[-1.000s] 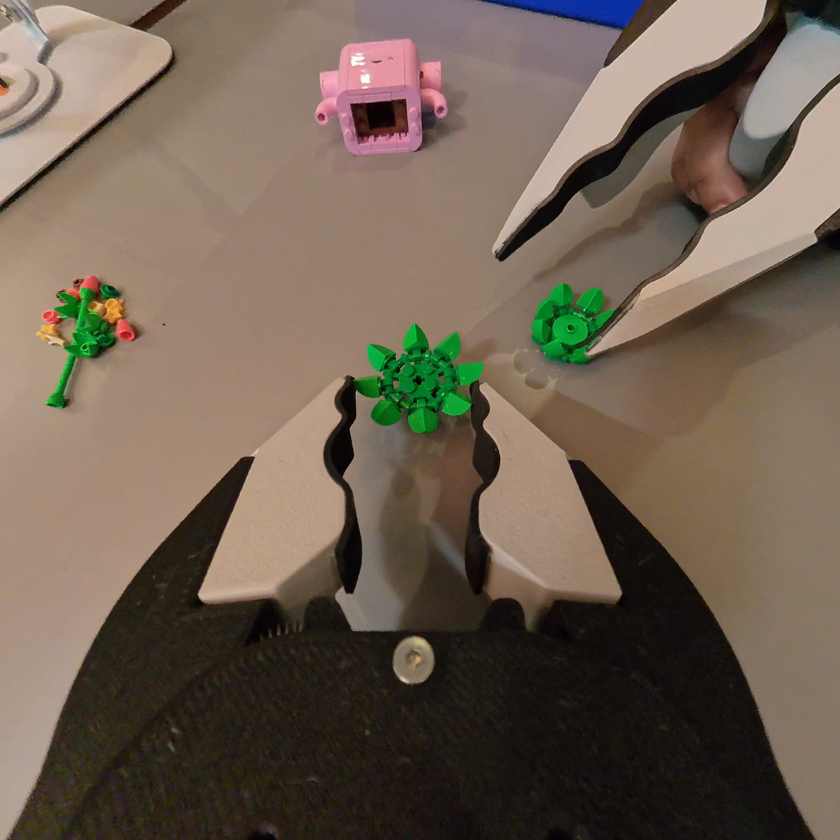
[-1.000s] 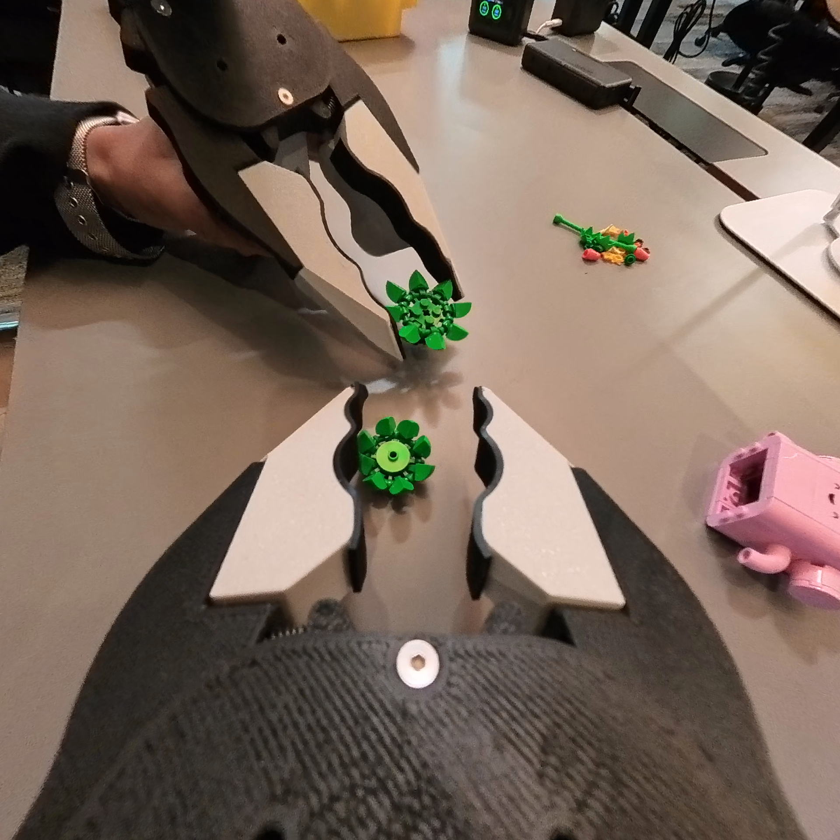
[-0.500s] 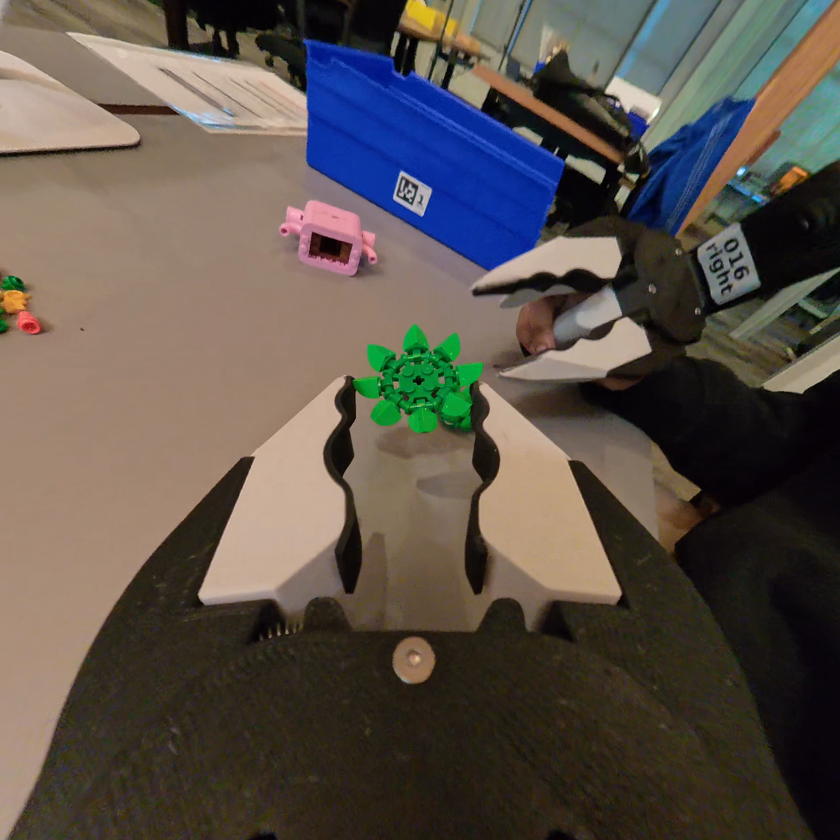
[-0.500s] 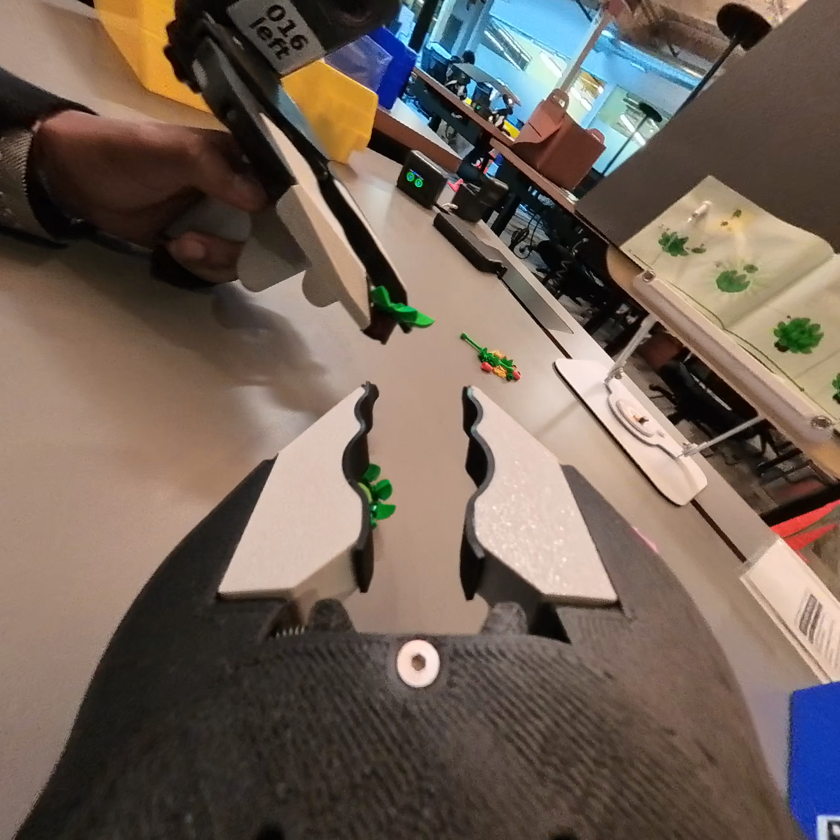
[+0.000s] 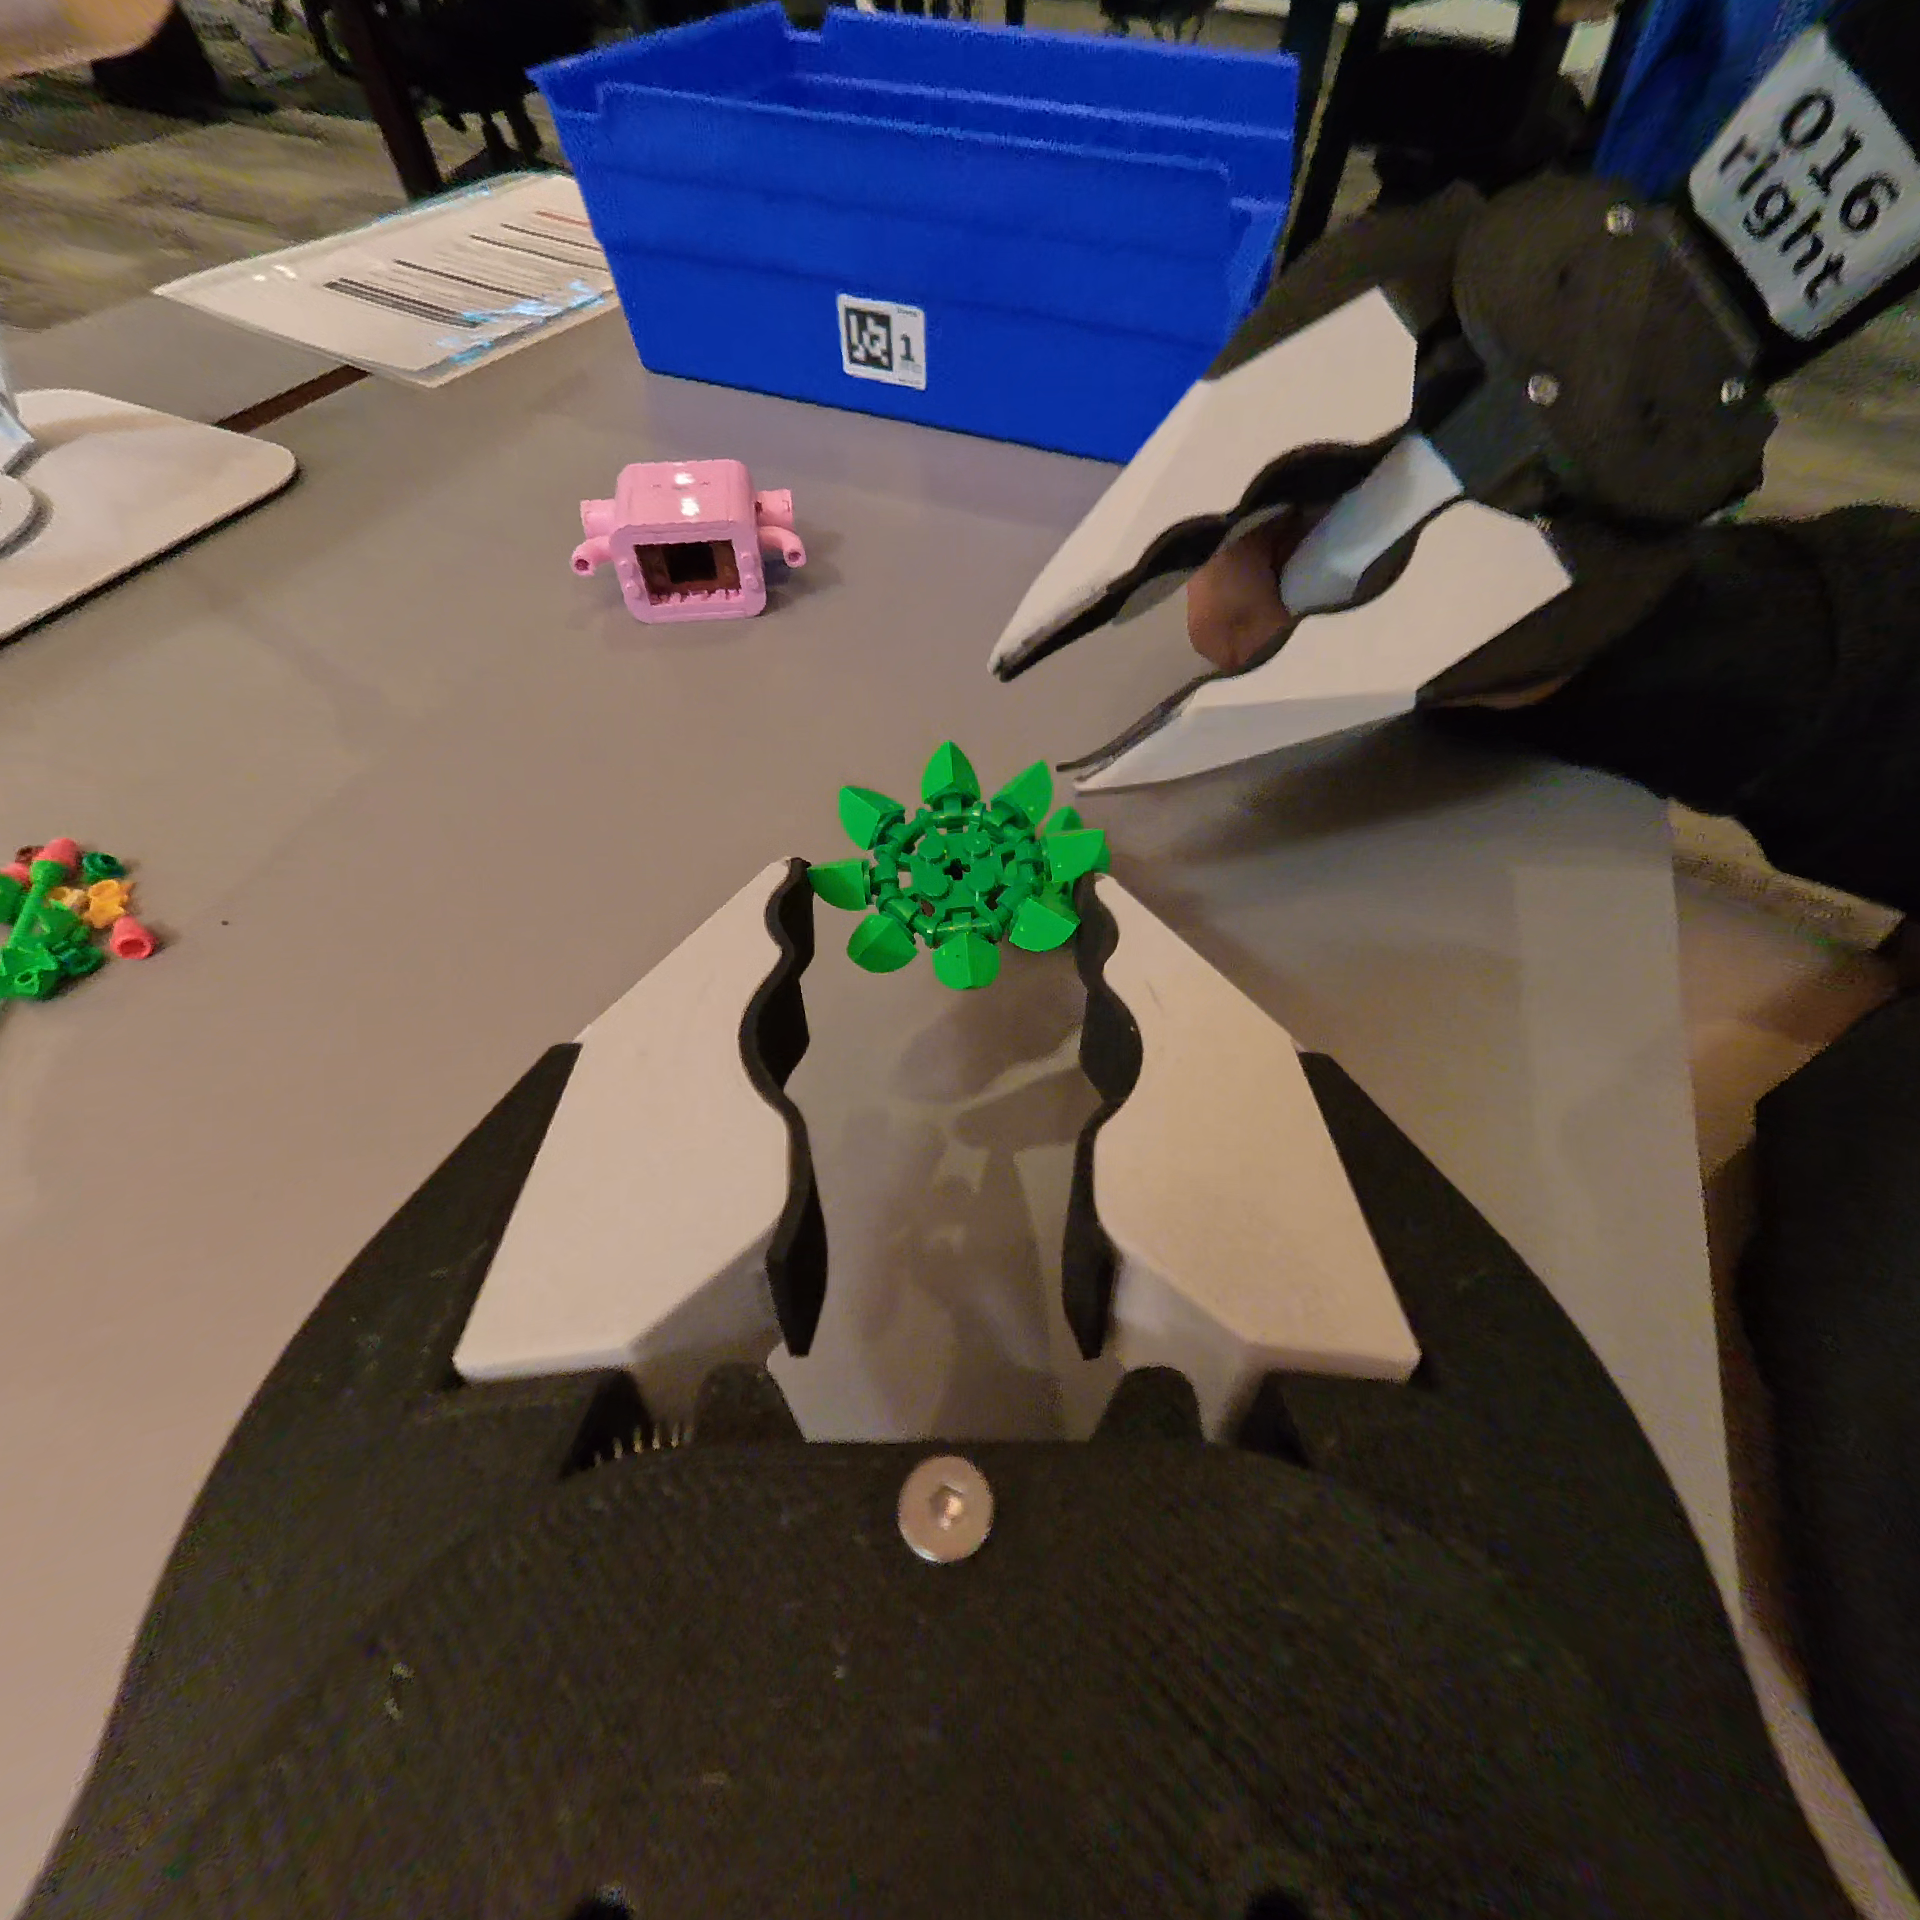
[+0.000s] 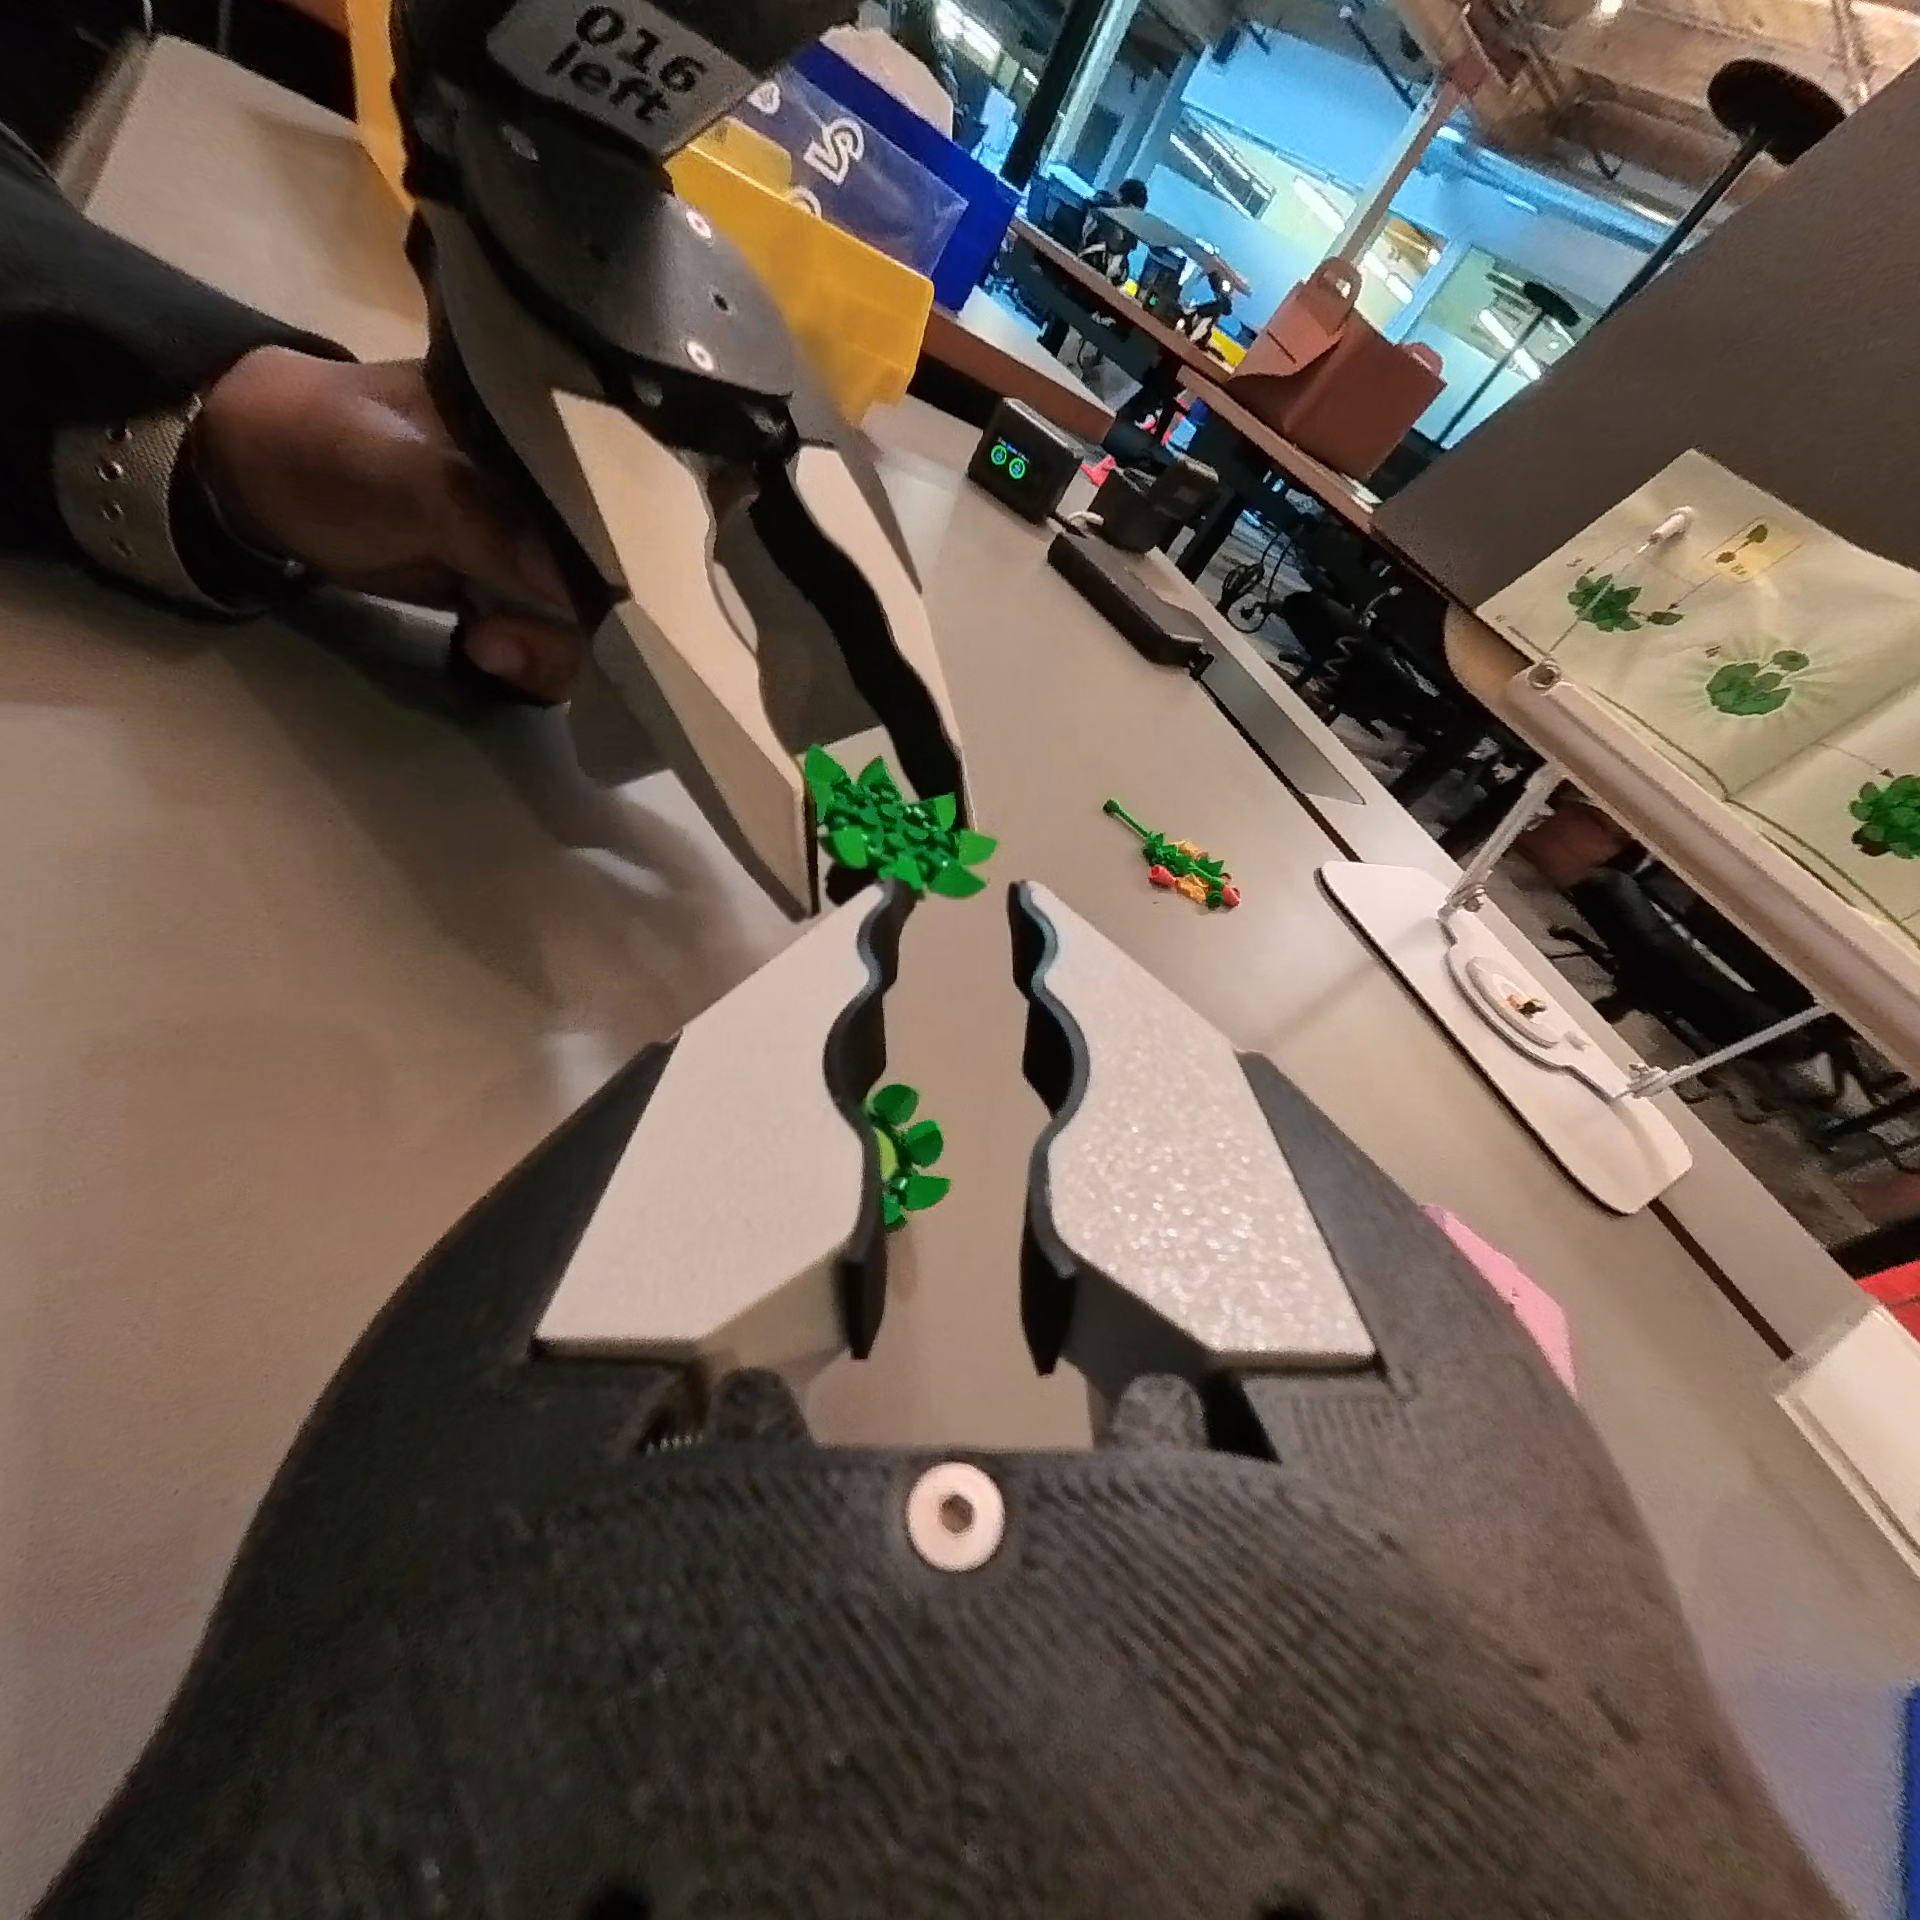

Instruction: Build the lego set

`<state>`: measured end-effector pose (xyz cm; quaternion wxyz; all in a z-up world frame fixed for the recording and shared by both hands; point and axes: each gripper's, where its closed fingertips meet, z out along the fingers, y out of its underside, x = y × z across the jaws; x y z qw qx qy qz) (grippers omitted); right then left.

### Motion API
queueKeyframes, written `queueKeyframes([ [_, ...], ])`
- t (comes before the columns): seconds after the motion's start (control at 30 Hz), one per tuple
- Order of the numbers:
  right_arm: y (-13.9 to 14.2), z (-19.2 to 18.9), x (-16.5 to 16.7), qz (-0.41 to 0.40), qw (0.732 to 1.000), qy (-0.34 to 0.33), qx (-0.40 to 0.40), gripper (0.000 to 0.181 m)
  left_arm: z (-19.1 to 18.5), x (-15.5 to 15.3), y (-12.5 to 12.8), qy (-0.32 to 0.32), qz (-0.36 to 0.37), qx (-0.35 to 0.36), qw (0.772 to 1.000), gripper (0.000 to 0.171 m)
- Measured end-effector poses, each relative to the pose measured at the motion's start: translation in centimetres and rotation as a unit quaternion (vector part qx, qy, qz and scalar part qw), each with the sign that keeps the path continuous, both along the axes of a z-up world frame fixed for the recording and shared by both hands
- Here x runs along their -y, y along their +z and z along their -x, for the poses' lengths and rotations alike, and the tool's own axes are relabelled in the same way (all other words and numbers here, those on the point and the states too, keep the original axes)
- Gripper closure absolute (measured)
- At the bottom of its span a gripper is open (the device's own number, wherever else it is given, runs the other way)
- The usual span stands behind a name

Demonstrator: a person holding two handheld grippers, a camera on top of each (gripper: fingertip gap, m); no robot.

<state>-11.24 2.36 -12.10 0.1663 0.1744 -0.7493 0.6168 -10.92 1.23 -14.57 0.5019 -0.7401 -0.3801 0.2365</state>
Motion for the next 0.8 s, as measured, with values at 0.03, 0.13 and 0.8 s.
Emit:
queueKeyframes([
  [0.03,0.0,-0.1,0.0,0.0,1.0,0.004,0.005,0.164,0.0,-0.1,-0.2,-0.001,0.008,0.001,1.0,0.122],
  [0.13,-0.9,-0.4,0.1,-0.025,0.999,0.018,0.024,0.166,0.3,0.1,-0.5,0.011,0.019,0.009,1.0,0.122],
  [0.8,-2.1,-0.9,0.4,-0.049,0.997,0.013,-0.055,0.174,-0.2,-0.8,-1.0,-0.014,0.016,0.032,0.999,0.122],
])
